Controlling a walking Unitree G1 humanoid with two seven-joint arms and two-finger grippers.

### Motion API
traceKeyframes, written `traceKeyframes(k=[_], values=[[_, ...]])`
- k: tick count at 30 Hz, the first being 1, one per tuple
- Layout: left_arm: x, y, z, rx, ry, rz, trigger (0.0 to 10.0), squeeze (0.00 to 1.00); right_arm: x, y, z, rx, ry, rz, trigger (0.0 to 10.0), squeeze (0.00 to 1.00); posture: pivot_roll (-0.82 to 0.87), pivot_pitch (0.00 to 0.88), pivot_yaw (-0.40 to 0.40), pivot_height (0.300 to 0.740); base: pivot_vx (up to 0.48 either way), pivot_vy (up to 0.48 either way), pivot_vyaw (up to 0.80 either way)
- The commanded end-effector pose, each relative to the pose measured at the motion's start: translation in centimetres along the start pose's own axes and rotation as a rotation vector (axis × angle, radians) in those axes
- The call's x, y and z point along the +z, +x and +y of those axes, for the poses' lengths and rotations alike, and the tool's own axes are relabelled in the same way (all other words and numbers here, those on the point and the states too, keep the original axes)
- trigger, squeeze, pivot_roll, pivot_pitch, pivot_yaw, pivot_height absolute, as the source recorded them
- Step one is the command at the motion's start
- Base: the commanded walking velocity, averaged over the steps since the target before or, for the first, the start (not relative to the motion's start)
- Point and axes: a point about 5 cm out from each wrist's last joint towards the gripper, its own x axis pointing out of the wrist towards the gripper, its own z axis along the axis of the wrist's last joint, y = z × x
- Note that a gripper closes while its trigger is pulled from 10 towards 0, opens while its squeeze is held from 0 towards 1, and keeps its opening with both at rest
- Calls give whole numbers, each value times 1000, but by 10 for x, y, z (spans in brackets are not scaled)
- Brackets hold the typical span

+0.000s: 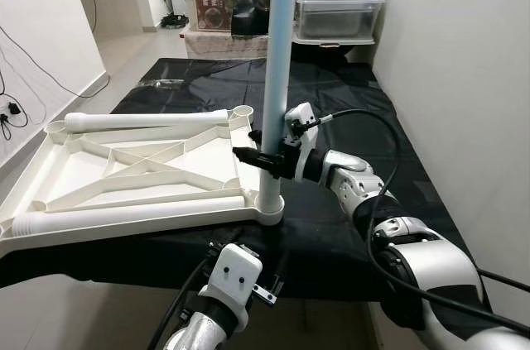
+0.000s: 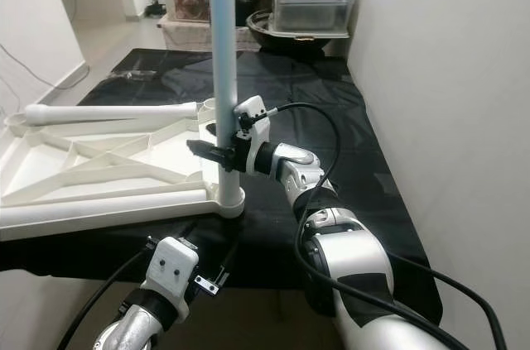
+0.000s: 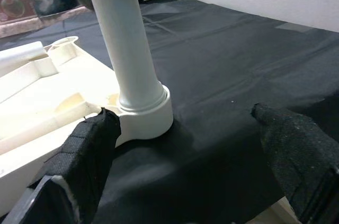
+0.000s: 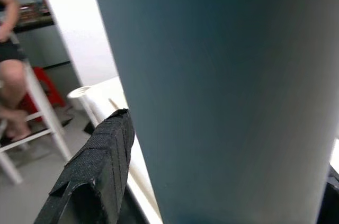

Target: Building children table

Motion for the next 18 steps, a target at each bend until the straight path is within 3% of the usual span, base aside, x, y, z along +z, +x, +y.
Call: traceKeyframes(k=[1,2,3,6,7,8,12,15,17,18], values=[[-3,-2,1,0,7,19,10000,0,0,7,7,81,-4,23,10000,0,88,0,-26,740,0,0,0],[-3,-2,0,2,7,20,10000,0,-1,8,10,122,6,27,10000,0,84,0,-26,740,0,0,0],[-3,-2,0,3,7,21,10000,0,-2,8,12,154,12,28,9098,0,84,0,-26,740,0,0,0],[-3,-2,-1,3,5,21,10000,0,-3,7,14,197,28,31,8941,0,82,0,-28,740,0,0,0],[-3,-2,-1,2,4,21,10000,0,-3,7,15,213,27,33,8392,0,82,0,-28,740,0,0,0],[-4,-2,-1,-1,2,22,10000,0,-5,7,14,189,12,37,0,0,75,0,-24,740,0,0,0],[-4,-2,-1,-2,1,22,10000,0,-5,8,13,161,-3,35,0,0,75,0,-24,740,0,0,0],[-5,-2,-1,-3,1,24,10000,0,-8,14,3,-107,-22,53,0,0,75,0,-24,740,0,0,0],[-5,-2,-1,-4,1,24,10000,0,-9,14,1,-155,-24,56,0,0,75,0,-24,740,0,0,0],[-5,-2,-1,-4,1,24,10000,0,-9,14,-4,-261,-14,45,0,0,75,0,-23,740,0,0,0]])
